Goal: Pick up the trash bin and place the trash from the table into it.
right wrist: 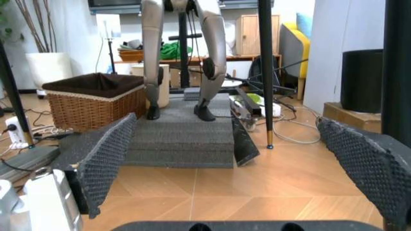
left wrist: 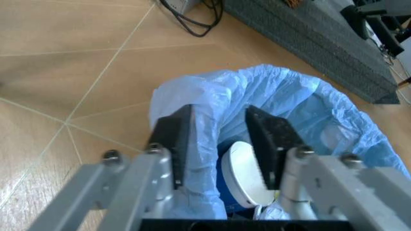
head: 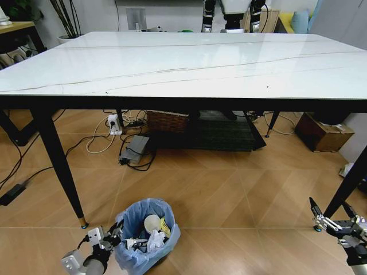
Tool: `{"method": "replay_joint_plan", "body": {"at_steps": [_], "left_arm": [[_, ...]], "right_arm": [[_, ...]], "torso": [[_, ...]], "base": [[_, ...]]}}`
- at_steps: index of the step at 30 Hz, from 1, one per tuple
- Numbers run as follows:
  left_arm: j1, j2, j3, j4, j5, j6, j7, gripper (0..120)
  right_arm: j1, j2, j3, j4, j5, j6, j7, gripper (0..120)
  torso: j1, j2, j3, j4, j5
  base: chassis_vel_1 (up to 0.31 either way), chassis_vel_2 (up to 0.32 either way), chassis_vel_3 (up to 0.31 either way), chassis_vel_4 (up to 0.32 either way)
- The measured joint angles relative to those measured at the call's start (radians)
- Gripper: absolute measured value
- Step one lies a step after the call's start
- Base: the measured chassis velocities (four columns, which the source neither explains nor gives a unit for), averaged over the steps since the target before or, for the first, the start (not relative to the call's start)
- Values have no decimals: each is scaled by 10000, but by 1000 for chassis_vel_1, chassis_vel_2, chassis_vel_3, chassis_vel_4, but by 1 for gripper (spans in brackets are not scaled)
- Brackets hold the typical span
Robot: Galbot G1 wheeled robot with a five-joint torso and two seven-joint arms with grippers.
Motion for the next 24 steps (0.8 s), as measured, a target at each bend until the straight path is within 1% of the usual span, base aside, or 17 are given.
{"method": "replay_joint_plan", "body": {"at_steps": [1, 2, 4, 6, 7, 8, 9, 10, 11, 12, 14, 15, 16, 17, 18, 24], "left_arm": [[37, 0, -1, -43, 25, -24, 5, 46], [37, 0, -1, -43, 25, -24, 5, 46], [84, 7, -1, -114, 41, -49, 22, 52], [189, 41, -13, -320, 81, -93, 62, 64], [189, 41, -13, -320, 81, -93, 62, 64], [218, 56, -18, -378, 94, -104, 69, 67], [322, 107, -38, -558, 138, -127, 91, 74], [391, 143, -56, -686, 168, -139, 105, 77], [391, 143, -56, -686, 168, -139, 105, 77], [427, 163, -70, -766, 187, -146, 112, 81], [559, 238, -157, -1138, 273, -173, 125, 92], [559, 238, -157, -1138, 273, -173, 125, 92], [583, 250, -175, -1222, 300, -175, 125, 95], [658, 282, -228, -1490, 424, -186, 126, 98], [700, 300, -267, -1669, 508, -194, 126, 100], [795, 320, -378, -2067, 728, -240, 122, 100]], "right_arm": [[-5, 2, 0, 4, 3, 3, -3, 100], [-5, 2, 0, 4, 3, 3, -3, 100], [-9, 2, 3, 4, 4, 8, -6, 100], [-11, 2, 8, 17, 8, 10, -9, 100], [-11, 2, 8, 17, 8, 10, -9, 100], [-10, 2, 9, 19, 9, 10, -9, 100], [-5, 3, 9, 34, 10, 10, -7, 100], [0, 7, 6, 43, 10, 10, 10, 100], [0, 7, 6, 43, 10, 10, 10, 100], [7, 12, -2, 51, 13, 16, 33, 100], [35, 30, -80, 101, 150, 73, 232, 100], [35, 30, -80, 101, 150, 73, 232, 100], [36, 34, -96, 125, 179, 72, 295, 100], [47, 39, -123, 216, 289, 56, 453, 100], [59, 38, -147, 283, 402, 38, 555, 100], [114, 14, -211, 421, 648, 0, 742, 100]], "torso": [[0, 0, 0, 0, 0], [0, 0, 0, 0, 0], [0, 1, 1, 0, 0], [0, 2, 1, 0, 0], [0, 2, 1, 0, 0], [0, 2, 1, 0, 0], [0, 2, 1, 0, 0], [0, 2, 1, 0, 0], [0, 2, 1, 0, 0], [0, 3, 2, 0, 0], [0, 3, 2, 0, 1], [0, 3, 2, 0, 1], [0, 3, 2, 0, 2], [0, 3, 2, 0, 0], [0, 3, 2, 0, 0], [0, 3, 2, 0, 1]], "base": [[0, 0, 0, 0], [0, 0, 0, 0], [0, 0, 0, 0], [0, 0, 0, 0], [0, 0, 0, 0], [0, 0, 0, 0], [0, 0, 0, 0], [0, 0, 0, 0], [0, 0, 0, 0], [0, 0, 0, 0], [0, 0, 0, 0], [0, 0, 0, 0], [0, 0, 0, 0], [0, 0, 0, 0], [0, 0, 0, 0], [0, 0, 0, 0]]}}
